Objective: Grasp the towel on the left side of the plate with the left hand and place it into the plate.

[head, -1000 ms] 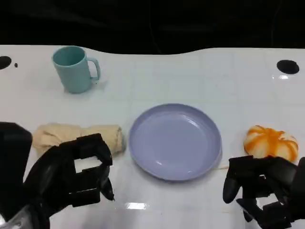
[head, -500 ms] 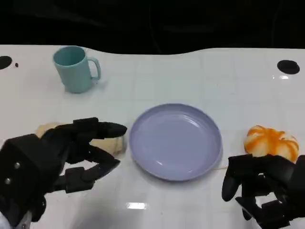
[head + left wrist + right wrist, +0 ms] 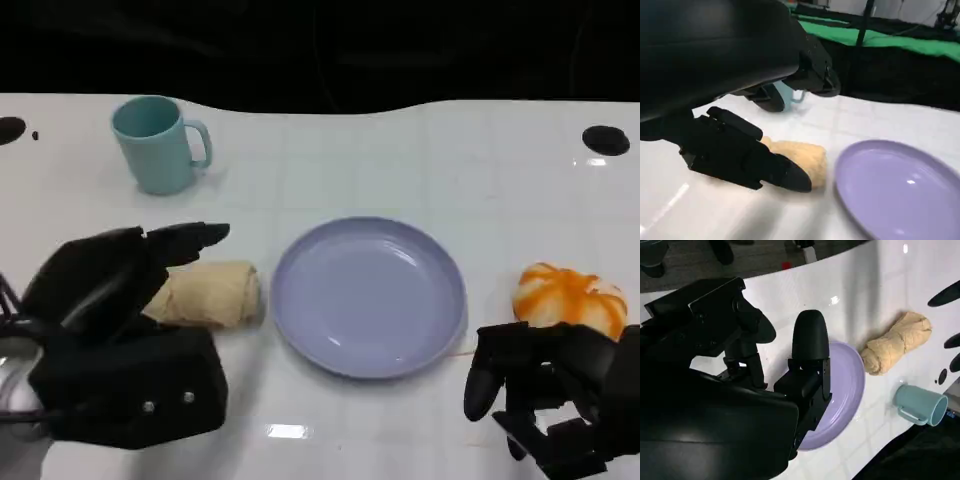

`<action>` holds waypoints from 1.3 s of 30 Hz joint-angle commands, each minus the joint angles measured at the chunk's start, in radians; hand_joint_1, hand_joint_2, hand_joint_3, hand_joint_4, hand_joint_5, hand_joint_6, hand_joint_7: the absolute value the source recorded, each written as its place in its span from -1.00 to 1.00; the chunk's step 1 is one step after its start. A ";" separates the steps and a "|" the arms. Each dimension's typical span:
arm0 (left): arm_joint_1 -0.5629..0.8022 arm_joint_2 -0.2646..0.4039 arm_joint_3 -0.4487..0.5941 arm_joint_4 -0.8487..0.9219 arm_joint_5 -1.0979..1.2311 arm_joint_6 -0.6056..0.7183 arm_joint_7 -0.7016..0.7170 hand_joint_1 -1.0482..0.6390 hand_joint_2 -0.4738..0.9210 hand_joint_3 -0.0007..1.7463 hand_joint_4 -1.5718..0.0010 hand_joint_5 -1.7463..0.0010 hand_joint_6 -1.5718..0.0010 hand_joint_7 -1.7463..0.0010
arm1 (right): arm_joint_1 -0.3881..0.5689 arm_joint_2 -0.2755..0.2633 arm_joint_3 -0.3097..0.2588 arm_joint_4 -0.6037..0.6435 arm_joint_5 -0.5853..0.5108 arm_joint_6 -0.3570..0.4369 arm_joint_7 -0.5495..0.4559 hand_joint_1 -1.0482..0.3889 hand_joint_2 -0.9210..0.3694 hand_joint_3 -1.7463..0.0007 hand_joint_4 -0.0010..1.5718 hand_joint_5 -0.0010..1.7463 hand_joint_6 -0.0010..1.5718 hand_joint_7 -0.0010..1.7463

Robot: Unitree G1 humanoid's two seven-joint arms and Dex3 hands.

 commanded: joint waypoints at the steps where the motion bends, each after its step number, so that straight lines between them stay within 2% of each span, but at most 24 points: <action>1: -0.087 0.007 -0.065 0.085 0.139 0.039 -0.038 -0.48 0.98 -1.00 0.68 0.68 0.64 1.00 | 0.006 -0.002 -0.002 -0.011 0.004 -0.002 -0.003 0.51 -0.51 -0.21 -0.11 0.92 -0.12 0.62; 7: -0.201 -0.040 -0.147 0.225 0.252 0.093 -0.093 -0.48 0.95 -1.00 0.55 0.81 0.55 0.98 | 0.006 0.000 0.003 -0.013 0.002 -0.003 -0.004 0.51 -0.50 -0.21 -0.10 0.93 -0.12 0.63; 17: -0.365 -0.117 -0.224 0.589 0.266 0.051 -0.053 -0.47 0.92 -1.00 0.47 0.83 0.52 0.99 | 0.011 0.000 0.004 -0.031 0.000 0.011 -0.004 0.51 -0.50 -0.21 -0.11 0.93 -0.12 0.62; 25: -0.478 -0.173 -0.280 0.903 0.256 -0.012 -0.005 -0.45 0.99 -0.98 0.33 0.85 0.46 0.98 | 0.012 -0.003 -0.002 -0.037 0.003 0.017 -0.001 0.51 -0.51 -0.21 -0.11 0.94 -0.12 0.62; 30: -0.504 -0.212 -0.286 1.087 0.223 -0.096 0.098 -0.36 1.00 -0.90 0.19 0.84 0.27 0.93 | 0.015 -0.003 -0.006 -0.035 0.007 0.009 0.003 0.51 -0.50 -0.21 -0.11 0.92 -0.12 0.63; 33: -0.510 -0.222 -0.284 1.153 0.202 -0.143 0.155 -0.27 1.00 -0.86 0.04 0.80 0.15 0.90 | 0.016 -0.003 -0.006 -0.039 0.008 0.016 0.003 0.51 -0.50 -0.21 -0.11 0.92 -0.12 0.63; 35: -0.510 -0.221 -0.281 1.184 0.190 -0.187 0.206 -0.18 1.00 -0.84 -0.15 0.72 -0.01 0.85 | 0.017 -0.002 -0.006 -0.042 0.008 0.020 0.001 0.51 -0.50 -0.21 -0.11 0.92 -0.12 0.63; 36: -0.508 -0.218 -0.276 1.190 0.183 -0.211 0.236 -0.13 1.00 -0.81 -0.18 0.52 -0.13 0.87 | 0.017 -0.002 -0.006 -0.041 0.008 0.019 0.002 0.51 -0.50 -0.21 -0.11 0.92 -0.12 0.63; 37: -0.508 -0.217 -0.274 1.196 0.178 -0.228 0.256 -0.09 1.00 -0.80 -0.10 -0.03 -0.27 0.90 | 0.017 -0.001 -0.006 -0.041 0.009 0.017 0.002 0.51 -0.50 -0.21 -0.11 0.93 -0.13 0.63; 38: -0.505 -0.213 -0.269 1.198 0.169 -0.249 0.279 -0.08 1.00 -0.79 -0.07 -0.19 -0.31 0.91 | 0.017 -0.001 -0.005 -0.041 0.008 0.017 0.002 0.51 -0.50 -0.21 -0.11 0.93 -0.13 0.63; 39: -0.505 -0.209 -0.266 1.200 0.163 -0.265 0.296 -0.05 1.00 -0.76 -0.03 -0.49 -0.41 0.89 | 0.016 -0.002 -0.004 -0.040 0.006 0.014 0.001 0.51 -0.50 -0.21 -0.11 0.93 -0.13 0.64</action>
